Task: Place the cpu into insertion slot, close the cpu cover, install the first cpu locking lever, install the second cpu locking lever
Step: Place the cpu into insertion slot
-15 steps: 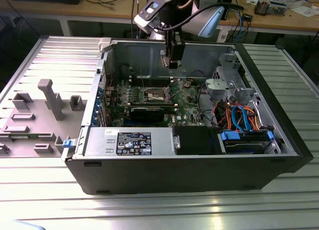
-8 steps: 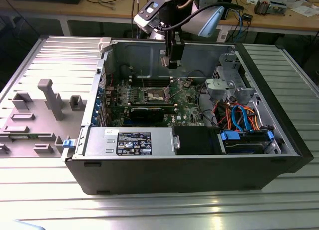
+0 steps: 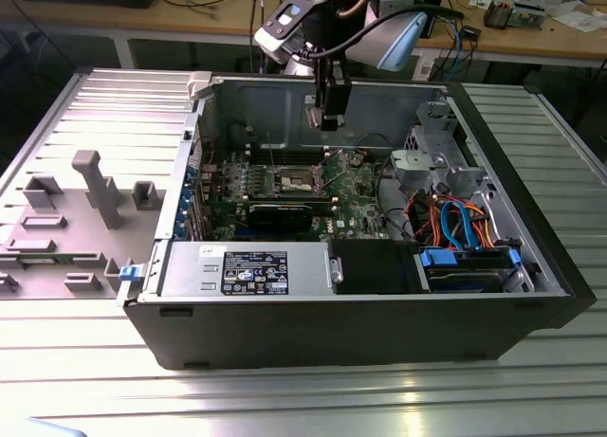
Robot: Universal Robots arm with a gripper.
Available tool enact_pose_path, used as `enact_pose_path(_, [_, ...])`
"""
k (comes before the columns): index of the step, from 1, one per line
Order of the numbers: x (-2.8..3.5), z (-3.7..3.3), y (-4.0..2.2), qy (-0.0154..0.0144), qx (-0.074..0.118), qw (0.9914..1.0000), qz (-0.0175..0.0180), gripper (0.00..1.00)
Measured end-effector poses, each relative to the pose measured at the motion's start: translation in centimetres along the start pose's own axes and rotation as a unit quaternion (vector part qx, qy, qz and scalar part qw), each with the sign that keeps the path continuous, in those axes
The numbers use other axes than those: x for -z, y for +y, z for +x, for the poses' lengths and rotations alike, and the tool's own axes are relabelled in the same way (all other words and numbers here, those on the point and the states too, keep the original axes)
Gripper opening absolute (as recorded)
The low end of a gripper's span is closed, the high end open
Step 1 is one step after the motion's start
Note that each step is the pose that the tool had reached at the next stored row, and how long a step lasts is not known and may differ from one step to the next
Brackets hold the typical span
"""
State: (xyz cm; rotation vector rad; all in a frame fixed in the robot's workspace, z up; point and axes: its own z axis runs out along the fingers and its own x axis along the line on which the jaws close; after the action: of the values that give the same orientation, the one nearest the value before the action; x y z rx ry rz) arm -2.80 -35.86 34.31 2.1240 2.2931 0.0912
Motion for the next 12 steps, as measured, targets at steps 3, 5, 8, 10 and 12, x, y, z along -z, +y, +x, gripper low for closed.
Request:
enact_pose_path(3, [-0.26, -0.01, -0.05, -0.0004, -0.009, 0.99996, -0.0001, 0.54])
enact_pose_path(5, [-0.58, -0.01, -0.08, -0.0010, -0.020, 0.99980, 0.0019, 0.54])
enact_pose_path(8, [-0.89, -0.02, -0.09, -0.0017, -0.031, 0.99952, 0.0042, 0.54])
enact_pose_path(10, [-1.03, -0.01, -0.21, -0.0017, -0.033, 0.99943, 0.0062, 0.54])
enact_pose_path(12, [-1.07, 0.00, -0.43, -0.0018, -0.034, 0.99937, 0.0082, 0.54])
